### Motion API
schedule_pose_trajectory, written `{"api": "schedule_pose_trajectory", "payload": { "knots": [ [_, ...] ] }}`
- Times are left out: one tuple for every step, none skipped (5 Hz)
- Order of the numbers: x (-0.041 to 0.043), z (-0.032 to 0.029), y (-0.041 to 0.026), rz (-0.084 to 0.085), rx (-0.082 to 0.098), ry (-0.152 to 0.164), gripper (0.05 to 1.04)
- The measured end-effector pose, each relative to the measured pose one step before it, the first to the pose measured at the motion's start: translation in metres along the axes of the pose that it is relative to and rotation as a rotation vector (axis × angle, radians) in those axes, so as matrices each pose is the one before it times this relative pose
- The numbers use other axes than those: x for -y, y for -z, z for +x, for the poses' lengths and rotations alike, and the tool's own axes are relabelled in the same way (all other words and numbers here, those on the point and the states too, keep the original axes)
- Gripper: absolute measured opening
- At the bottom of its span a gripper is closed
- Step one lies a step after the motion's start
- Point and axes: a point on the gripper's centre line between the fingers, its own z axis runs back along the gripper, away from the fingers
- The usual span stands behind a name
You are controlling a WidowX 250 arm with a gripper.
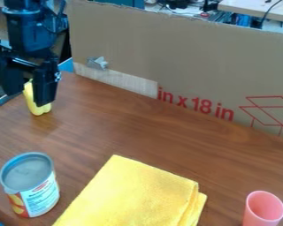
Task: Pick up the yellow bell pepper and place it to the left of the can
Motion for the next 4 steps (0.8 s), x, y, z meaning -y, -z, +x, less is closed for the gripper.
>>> {"api": "schedule_pose_trajectory", "payload": {
  "knots": [
    [0.00060,-0.00033,0.00651,-0.0085,-0.0246,0.0018,1.001],
    [-0.01784,0.00956,-0.01501,0.0190,0.0744,0.0106,1.001],
    [-0.02579,0.00657,-0.00723,0.0470,0.0417,-0.0222,1.001],
    [-0.02257,0.00919,0.00069,0.0609,-0.0131,-0.0216,1.001]
  ]
}}
